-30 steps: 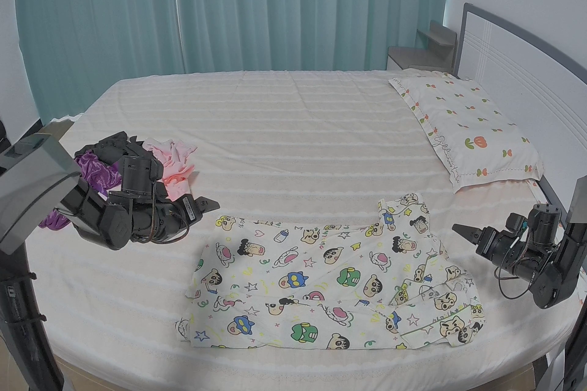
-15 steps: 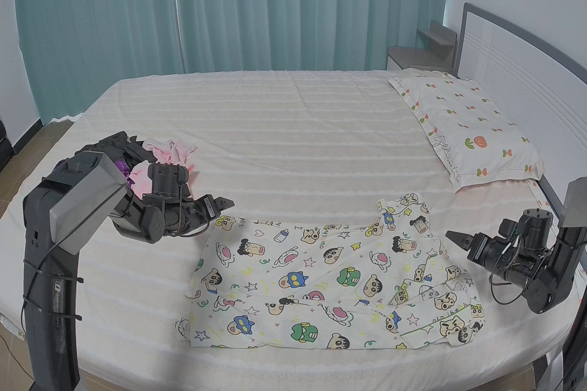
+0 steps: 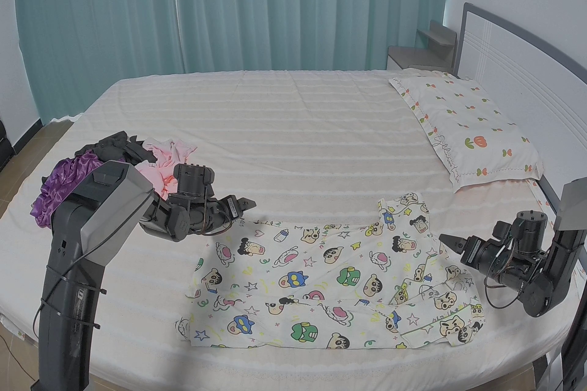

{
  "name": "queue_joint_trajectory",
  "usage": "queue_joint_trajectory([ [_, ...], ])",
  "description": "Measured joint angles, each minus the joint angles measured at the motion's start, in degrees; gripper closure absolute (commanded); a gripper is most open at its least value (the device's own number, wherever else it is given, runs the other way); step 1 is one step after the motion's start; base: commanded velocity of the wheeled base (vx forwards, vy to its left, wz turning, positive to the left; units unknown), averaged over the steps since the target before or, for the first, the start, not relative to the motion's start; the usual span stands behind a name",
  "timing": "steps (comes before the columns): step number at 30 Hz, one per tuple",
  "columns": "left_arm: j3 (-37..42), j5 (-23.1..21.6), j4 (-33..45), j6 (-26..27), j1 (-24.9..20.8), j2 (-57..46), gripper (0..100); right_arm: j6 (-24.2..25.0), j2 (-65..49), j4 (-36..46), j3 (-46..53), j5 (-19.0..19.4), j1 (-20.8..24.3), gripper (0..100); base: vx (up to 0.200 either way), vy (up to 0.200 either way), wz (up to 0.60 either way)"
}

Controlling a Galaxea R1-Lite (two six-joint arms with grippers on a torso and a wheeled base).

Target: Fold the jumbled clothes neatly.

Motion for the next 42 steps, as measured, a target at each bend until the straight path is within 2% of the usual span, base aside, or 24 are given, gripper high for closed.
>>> queue_joint_trajectory([
  [13, -0.6, -0.1, 1.6, 0.2, 0.9, 0.9, 0, -0.1, 0.0, 0.1, -0.5, -0.2, 0.2, 0, 0.000, 0.000, 0.00],
  [14, -0.7, -0.3, 1.7, 0.2, 0.9, 1.0, 100, -0.1, 0.1, 0.1, -0.7, -0.1, 0.2, 0, 0.000, 0.000, 0.00],
  [24, -1.0, -0.3, 2.5, 0.1, 1.0, 1.5, 100, -0.1, 1.5, 1.9, -4.6, 0.1, 0.4, 0, 0.000, 0.000, 0.00],
  [42, 0.5, 4.9, 2.1, -3.3, 2.2, -2.7, 100, -0.8, 7.9, 25.4, -31.5, -0.1, 0.1, 0, 0.000, 0.000, 0.00],
])
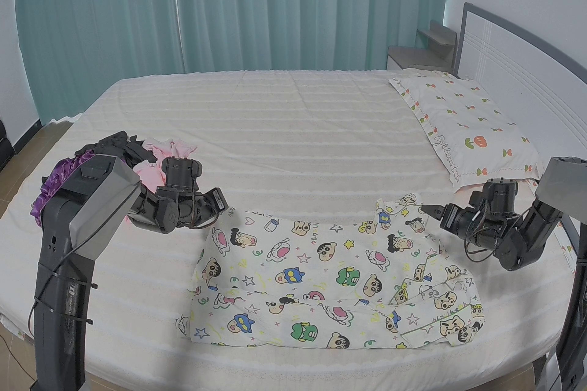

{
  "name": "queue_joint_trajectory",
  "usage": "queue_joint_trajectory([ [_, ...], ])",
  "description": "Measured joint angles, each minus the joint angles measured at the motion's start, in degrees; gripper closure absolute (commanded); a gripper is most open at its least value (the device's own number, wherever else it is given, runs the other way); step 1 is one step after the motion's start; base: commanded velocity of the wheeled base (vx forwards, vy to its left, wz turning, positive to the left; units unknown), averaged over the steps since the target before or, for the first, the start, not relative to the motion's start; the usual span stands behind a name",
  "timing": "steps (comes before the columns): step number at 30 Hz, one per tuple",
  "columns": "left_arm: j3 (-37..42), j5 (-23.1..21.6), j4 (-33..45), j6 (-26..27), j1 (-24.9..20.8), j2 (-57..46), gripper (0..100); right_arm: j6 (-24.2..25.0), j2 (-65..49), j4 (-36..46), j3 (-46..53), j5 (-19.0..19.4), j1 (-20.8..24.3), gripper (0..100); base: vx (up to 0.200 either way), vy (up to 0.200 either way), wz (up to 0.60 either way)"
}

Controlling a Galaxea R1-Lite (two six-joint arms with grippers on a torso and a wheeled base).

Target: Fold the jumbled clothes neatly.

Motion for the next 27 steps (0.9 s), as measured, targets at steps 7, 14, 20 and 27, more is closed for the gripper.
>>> queue_joint_trajectory([
  [7, 1.6, 2.4, 0.1, -0.4, -0.1, -1.8, 100, -0.6, 4.9, 10.4, -13.1, -1.2, 0.0, 0, 0.000, 0.000, 0.00],
  [14, 3.8, 3.1, 0.0, -0.4, -0.6, -3.2, 100, -1.6, 10.2, 21.0, -23.9, -2.3, 0.4, 0, 0.000, 0.000, 0.00],
  [20, 4.8, 3.1, 0.0, -0.5, -0.9, -3.7, 100, -2.2, 14.1, 26.0, -32.0, -3.3, 0.7, 0, 0.000, 0.000, 0.00],
  [27, 5.1, 3.2, -0.1, -1.1, -1.0, -4.1, 100, -2.5, 18.1, 31.7, -39.1, -3.7, 2.1, 0, 0.000, 0.000, 0.00],
])
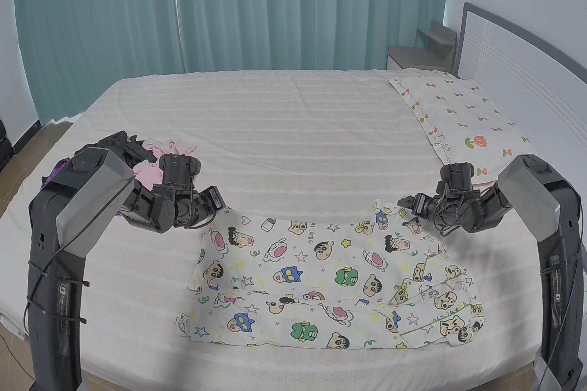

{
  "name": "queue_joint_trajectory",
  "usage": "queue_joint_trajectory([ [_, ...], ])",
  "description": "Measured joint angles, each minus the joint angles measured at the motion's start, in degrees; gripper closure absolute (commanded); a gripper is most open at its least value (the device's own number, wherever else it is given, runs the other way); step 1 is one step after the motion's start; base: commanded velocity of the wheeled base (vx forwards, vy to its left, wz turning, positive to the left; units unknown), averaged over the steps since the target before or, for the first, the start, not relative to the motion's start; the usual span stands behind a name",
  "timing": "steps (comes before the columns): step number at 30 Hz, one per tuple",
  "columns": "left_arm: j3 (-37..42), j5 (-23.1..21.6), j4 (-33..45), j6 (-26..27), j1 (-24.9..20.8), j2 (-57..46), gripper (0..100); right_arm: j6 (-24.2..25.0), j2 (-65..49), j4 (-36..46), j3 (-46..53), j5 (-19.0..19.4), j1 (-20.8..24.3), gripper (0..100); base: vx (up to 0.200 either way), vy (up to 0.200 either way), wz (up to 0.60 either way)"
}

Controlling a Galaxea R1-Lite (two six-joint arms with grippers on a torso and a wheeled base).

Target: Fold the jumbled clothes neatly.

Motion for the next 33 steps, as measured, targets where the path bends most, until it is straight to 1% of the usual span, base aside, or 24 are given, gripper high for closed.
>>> queue_joint_trajectory([
  [1, 0.0, 0.0, 0.0, -0.4, 0.0, -0.1, 100, 0.0, 0.7, 1.7, -1.3, 0.0, 0.3, 100, 0.000, 0.000, 0.00],
  [7, 0.1, 0.1, 0.4, -0.8, -0.6, -0.6, 100, -0.3, 2.3, 2.3, -3.5, 0.1, 1.0, 100, 0.000, 0.000, 0.00],
  [16, 1.9, 0.1, 0.5, -0.8, -0.9, -1.2, 100, 0.0, 2.5, 1.3, -3.6, 0.3, 0.9, 100, 0.000, 0.000, 0.00],
  [21, 3.1, 0.5, 0.3, -0.7, -0.8, -2.2, 100, 0.3, 1.7, -1.9, -2.7, 0.3, 0.8, 100, 0.000, 0.000, 0.00],
  [27, 3.6, 1.5, 0.1, -0.5, -0.7, -3.2, 100, 0.3, 0.2, -8.1, 1.4, 0.3, 0.6, 100, 0.000, 0.000, 0.00],
  [33, 3.3, 4.6, -0.9, -0.5, -0.7, -3.5, 100, -0.2, -0.9, -13.5, 4.7, 0.0, 0.5, 100, 0.000, 0.000, 0.00],
])
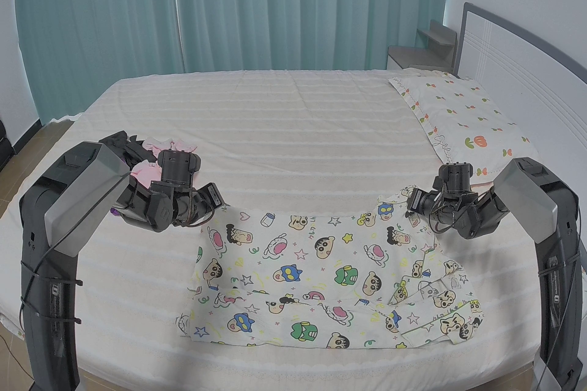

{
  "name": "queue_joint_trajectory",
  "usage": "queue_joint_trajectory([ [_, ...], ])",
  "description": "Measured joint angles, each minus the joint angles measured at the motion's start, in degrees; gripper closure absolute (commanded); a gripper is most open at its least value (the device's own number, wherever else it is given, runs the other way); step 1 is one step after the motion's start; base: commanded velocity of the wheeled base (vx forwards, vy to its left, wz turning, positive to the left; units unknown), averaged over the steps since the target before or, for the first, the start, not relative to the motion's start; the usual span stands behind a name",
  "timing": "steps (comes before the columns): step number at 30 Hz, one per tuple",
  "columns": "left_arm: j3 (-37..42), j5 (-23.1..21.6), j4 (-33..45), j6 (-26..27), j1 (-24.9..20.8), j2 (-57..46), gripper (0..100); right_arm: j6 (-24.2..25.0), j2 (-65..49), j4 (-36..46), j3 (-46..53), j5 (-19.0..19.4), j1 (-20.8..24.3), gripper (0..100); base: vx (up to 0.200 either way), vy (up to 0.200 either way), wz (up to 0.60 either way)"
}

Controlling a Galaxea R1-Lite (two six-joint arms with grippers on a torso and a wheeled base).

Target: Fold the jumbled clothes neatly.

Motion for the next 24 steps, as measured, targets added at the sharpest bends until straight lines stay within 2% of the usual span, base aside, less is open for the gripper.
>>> queue_joint_trajectory([
  [7, -0.2, 0.7, -0.9, 0.0, -0.1, 0.0, 100, -0.8, -1.0, -1.3, 1.4, -1.7, -0.1, 100, 0.000, 0.000, 0.00],
  [16, -1.1, 1.3, -0.3, 0.1, -0.1, 0.1, 100, -1.0, -2.0, -2.9, 2.7, -1.9, -0.8, 100, 0.000, 0.000, 0.00],
  [24, 0.8, 1.3, -0.2, 0.1, -0.2, -0.6, 100, -1.8, -5.1, -4.1, 8.2, -1.6, -1.0, 100, 0.000, 0.000, 0.00],
])
